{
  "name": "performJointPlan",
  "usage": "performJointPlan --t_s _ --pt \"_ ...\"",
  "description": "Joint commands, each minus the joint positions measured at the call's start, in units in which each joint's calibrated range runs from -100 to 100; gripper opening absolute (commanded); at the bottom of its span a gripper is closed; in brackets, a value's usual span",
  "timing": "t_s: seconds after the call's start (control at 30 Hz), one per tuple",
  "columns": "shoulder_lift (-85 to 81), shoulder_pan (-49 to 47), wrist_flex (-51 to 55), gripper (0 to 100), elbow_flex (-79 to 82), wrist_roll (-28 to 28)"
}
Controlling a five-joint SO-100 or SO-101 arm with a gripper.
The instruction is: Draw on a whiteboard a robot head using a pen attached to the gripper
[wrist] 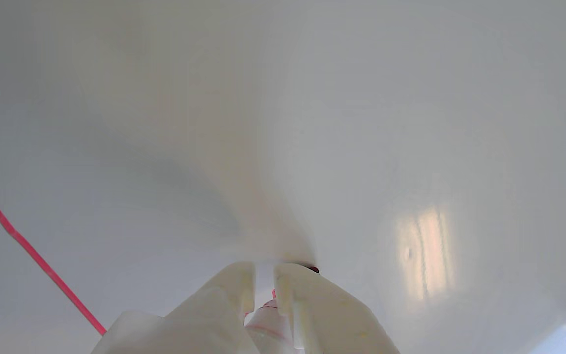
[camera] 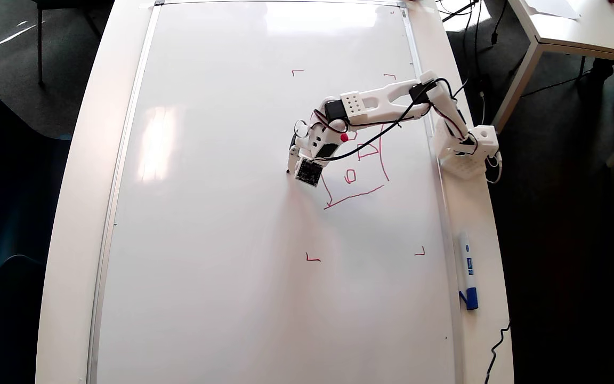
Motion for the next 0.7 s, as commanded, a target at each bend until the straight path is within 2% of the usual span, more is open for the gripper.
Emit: performJointPlan --t_s 0.0,0.33,0.67 --pt "0.1 1.2 0.6 1 0.3 -0.3" --pt "-0.1 7.3 1.7 1 0.2 0.0" --pt "-4.5 7.7 8.3 1 0.2 -0.3"
